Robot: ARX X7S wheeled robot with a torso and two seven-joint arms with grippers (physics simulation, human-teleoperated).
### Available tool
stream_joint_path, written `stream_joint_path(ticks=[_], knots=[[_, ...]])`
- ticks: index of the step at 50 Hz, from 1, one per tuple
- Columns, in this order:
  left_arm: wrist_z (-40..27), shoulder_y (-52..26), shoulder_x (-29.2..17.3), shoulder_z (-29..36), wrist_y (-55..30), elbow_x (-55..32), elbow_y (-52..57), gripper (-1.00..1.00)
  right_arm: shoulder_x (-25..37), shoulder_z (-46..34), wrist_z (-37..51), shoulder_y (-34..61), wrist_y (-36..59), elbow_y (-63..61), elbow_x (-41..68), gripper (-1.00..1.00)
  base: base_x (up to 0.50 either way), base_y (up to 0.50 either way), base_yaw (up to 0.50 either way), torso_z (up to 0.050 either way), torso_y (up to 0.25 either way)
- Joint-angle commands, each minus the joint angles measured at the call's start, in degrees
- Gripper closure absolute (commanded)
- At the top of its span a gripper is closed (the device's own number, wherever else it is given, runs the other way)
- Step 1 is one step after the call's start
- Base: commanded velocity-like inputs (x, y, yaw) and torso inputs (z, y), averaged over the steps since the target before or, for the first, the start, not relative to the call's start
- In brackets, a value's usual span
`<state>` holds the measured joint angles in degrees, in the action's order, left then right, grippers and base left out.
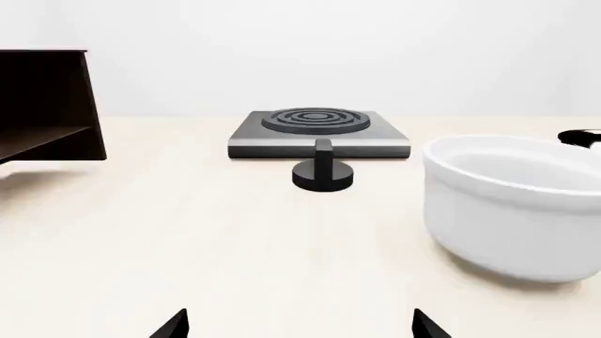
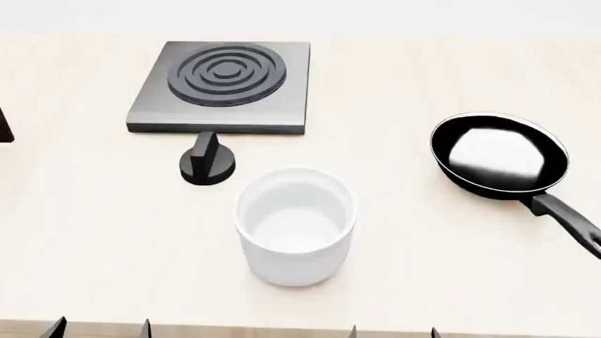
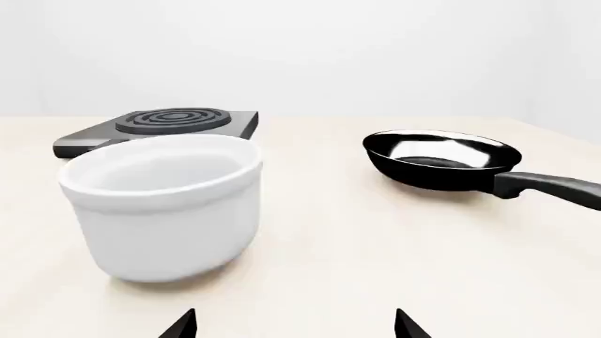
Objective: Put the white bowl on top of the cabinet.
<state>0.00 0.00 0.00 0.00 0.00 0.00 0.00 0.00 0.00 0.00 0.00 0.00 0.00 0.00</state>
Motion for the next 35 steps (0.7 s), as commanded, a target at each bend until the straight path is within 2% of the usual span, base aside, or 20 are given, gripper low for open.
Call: stream_joint_path(ticks=[1, 7, 11, 27, 28, 29, 35], knots=[[-1.2, -0.1, -0.9, 1.0, -0.2, -0.8, 0.0, -1.0, 1.1, -1.7, 0.7, -0.2, -0.7, 0.1, 0.2, -1.0, 0.0, 0.0, 0.0, 0.0, 0.0], [-2.7, -0.2, -2.1, 2.4, -0.7, -1.9, 0.0, -1.0, 1.7, -0.8, 0.5, -0.1, 1.0, -0.8, 6.9, -1.0, 0.0, 0.0, 0.0, 0.0, 0.0], [-3.4, -0.3, -2.6, 3.0, -0.8, -2.2, 0.0, -1.0, 2.5, -2.8, 1.9, 0.0, 0.4, 0.0, 4.5, -1.0, 0.0, 0.0, 0.0, 0.0, 0.0], [-7.2, -0.5, -3.7, 3.8, -2.5, -2.9, 0.5, -1.0, 3.8, -4.0, 4.5, -0.1, 0.9, -0.4, 5.9, -1.0, 0.0, 0.0, 0.0, 0.0, 0.0], [-1.8, -0.4, -2.1, 4.6, -7.8, 5.4, 2.9, -1.0, 1.9, -2.6, 3.2, -0.4, -1.2, 0.3, 0.7, -1.0, 0.0, 0.0, 0.0, 0.0, 0.0], [-1.4, 0.2, -2.8, 5.8, -5.1, 5.8, 2.4, -1.0, 2.0, -2.9, 3.4, -0.4, -1.2, 0.4, 0.8, -1.0, 0.0, 0.0, 0.0, 0.0, 0.0], [-2.2, 0.2, -3.3, 6.4, -5.1, 5.1, 2.4, -1.0, 2.8, -3.7, 4.3, -0.3, -1.2, 0.4, 1.6, -1.0, 0.0, 0.0, 0.0, 0.0, 0.0]])
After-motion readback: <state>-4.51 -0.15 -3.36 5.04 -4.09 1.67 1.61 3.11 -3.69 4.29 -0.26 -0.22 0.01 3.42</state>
